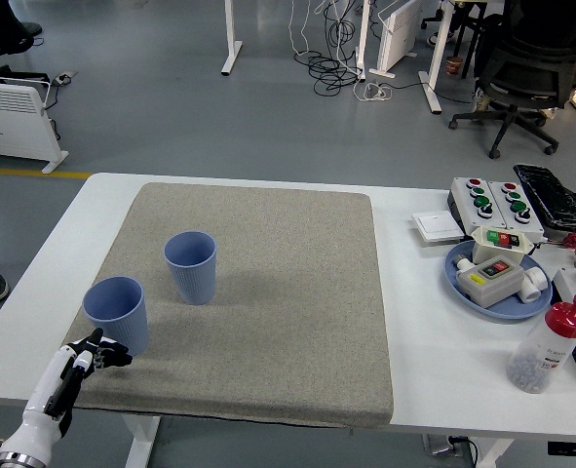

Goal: Push cup pick cup insert cup

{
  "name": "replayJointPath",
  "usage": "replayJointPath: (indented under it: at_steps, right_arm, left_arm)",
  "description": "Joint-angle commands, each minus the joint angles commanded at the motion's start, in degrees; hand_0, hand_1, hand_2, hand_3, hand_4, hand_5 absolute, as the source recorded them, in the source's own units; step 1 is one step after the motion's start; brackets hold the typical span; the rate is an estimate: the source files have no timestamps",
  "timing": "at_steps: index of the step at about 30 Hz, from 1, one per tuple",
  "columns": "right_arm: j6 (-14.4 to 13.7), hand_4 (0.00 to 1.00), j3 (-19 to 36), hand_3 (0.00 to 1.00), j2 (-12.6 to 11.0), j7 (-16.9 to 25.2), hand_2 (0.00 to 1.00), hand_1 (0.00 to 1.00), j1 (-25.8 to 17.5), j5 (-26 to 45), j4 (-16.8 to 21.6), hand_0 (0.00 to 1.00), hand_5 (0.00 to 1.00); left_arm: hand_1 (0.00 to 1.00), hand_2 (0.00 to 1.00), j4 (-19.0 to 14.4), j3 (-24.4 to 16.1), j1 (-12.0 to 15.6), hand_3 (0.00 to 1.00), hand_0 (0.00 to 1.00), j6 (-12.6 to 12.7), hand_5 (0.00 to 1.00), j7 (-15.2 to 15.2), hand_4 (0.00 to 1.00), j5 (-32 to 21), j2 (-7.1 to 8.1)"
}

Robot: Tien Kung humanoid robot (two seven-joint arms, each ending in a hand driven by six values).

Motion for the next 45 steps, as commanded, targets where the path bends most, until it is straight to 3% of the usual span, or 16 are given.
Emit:
replayJointPath:
  at_steps: [29,45]
  right_arm:
    - [0.0,0.074,-1.5,0.559,0.1,0.9,0.657,0.662,0.9,2.8,0.0,0.737,0.475]
    - [-0.1,0.074,-1.0,0.559,0.2,0.6,0.657,0.662,0.8,2.2,0.0,0.737,0.475]
  left_arm:
    - [0.541,0.483,11.2,1.6,-11.3,0.458,0.671,0.0,0.998,0.0,0.583,5.5,-1.68]
    - [0.540,0.481,19.3,5.2,-19.0,0.457,0.668,-0.1,0.998,-0.8,0.582,4.8,-1.31]
